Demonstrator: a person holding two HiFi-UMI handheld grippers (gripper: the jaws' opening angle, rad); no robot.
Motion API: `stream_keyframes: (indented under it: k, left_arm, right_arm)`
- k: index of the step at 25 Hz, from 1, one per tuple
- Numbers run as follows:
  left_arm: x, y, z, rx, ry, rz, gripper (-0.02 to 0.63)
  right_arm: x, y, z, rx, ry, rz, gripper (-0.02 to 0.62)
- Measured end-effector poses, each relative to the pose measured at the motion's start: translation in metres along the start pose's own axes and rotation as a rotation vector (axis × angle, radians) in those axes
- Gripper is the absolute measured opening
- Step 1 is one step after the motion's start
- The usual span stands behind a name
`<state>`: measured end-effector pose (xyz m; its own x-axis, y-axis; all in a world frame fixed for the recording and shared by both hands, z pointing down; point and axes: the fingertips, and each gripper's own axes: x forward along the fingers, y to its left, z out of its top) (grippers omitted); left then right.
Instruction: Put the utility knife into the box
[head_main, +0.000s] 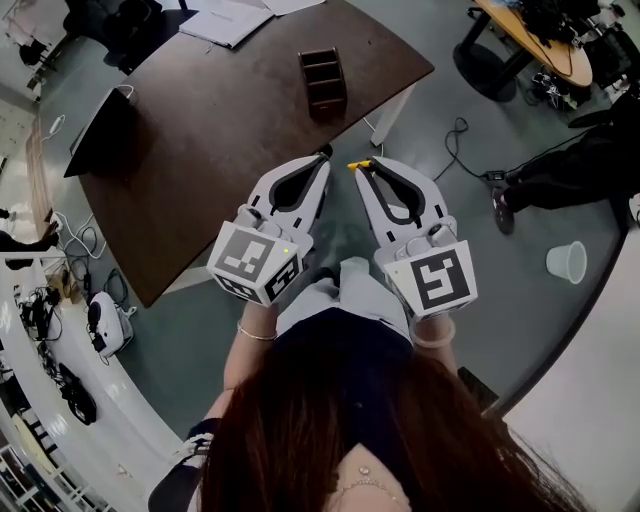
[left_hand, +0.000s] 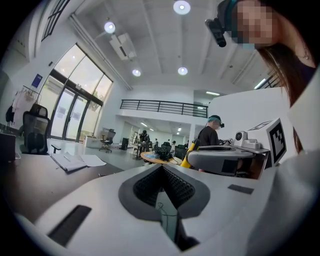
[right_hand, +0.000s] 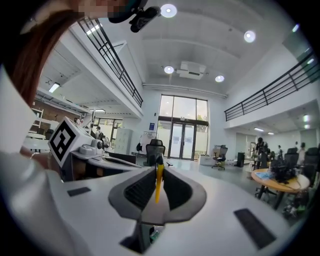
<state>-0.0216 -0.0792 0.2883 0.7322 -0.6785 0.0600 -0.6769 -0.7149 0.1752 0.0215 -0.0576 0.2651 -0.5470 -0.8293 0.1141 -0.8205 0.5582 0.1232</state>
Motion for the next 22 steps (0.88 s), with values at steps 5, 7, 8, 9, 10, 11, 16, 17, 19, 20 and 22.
stream_keyframes:
  k: [5, 7, 8, 9, 10, 11, 16, 17, 19, 20, 22]
  left_arm:
    - [0.03, 0.022, -0.006, -0.012, 0.01, 0.025, 0.0]
    - [0.044, 0.032, -0.008, -0.015, 0.014, 0.039, 0.0]
    - [0.051, 0.037, -0.009, -0.017, 0.015, 0.045, 0.0]
    - [0.059, 0.043, -0.007, -0.018, 0.013, 0.053, 0.0]
    - [0.067, 0.048, -0.005, -0.02, 0.009, 0.061, 0.0]
    - [0.075, 0.053, -0.002, -0.022, 0.004, 0.07, 0.0]
    - [0.106, 0.073, 0.006, -0.026, -0.011, 0.123, 0.0]
    - [0.109, 0.077, 0.006, -0.028, -0.013, 0.134, 0.0]
    - [0.112, 0.084, 0.007, -0.028, -0.012, 0.151, 0.0]
    - [0.114, 0.087, 0.008, -0.028, -0.01, 0.157, 0.0]
    - [0.116, 0.093, 0.01, -0.029, -0.012, 0.169, 0.0]
  right_arm:
    - [0.023, -0.03, -0.014, 0.023, 0.011, 0.006, 0.055]
    - [0.036, -0.044, -0.018, 0.026, 0.008, 0.015, 0.055]
    - [0.042, -0.052, -0.018, 0.026, 0.004, 0.019, 0.055]
    - [0.049, -0.061, -0.017, 0.023, -0.003, 0.023, 0.055]
    - [0.055, -0.069, -0.015, 0.019, -0.01, 0.028, 0.055]
    - [0.061, -0.077, -0.013, 0.015, -0.015, 0.035, 0.055]
    - [0.088, -0.11, -0.014, 0.013, -0.024, 0.083, 0.055]
    - [0.093, -0.113, -0.015, 0.015, -0.026, 0.094, 0.055]
    - [0.103, -0.116, -0.016, 0.023, -0.028, 0.115, 0.055]
    - [0.107, -0.117, -0.017, 0.027, -0.027, 0.123, 0.055]
    - [0.116, -0.12, -0.018, 0.031, -0.024, 0.136, 0.055]
